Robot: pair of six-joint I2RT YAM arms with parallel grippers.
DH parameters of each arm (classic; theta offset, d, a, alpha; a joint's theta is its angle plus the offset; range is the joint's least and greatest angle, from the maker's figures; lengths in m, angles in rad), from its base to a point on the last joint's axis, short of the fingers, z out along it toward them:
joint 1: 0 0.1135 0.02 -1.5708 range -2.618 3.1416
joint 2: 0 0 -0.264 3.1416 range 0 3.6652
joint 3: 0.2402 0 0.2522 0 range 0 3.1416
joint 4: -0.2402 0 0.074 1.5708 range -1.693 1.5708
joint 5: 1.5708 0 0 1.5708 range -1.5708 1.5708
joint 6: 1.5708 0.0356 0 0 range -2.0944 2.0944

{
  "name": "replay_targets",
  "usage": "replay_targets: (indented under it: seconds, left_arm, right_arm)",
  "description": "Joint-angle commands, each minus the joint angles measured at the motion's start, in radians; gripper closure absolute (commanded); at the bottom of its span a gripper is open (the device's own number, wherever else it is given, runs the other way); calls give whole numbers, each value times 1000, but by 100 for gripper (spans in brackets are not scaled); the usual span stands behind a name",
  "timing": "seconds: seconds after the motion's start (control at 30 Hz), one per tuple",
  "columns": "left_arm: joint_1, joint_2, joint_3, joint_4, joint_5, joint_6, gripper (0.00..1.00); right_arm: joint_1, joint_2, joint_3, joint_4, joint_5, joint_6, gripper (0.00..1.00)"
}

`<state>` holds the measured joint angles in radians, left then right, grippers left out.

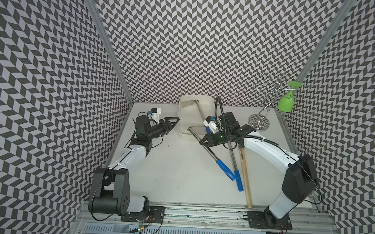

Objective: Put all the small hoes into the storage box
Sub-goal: Pick up the hoe from the center of the board.

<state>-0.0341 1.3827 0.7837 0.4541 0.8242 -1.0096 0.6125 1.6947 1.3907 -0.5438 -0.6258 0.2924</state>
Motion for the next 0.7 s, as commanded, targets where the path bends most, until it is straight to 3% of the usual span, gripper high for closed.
replay_targets:
  seconds: [0.0, 0.3, 0.67]
  left_arm:
    - [-31, -8, -39, 178, 55, -147, 34]
    - [-158, 27, -75, 274, -14, -234, 33]
    - [-201, 108, -112, 504, -50, -379, 37]
  right_arm:
    - [-9, -11, 9, 177, -105, 70, 100]
    - [-20, 12, 14, 277, -135, 136, 100]
    - [-23, 4, -24, 429, -209, 219, 100]
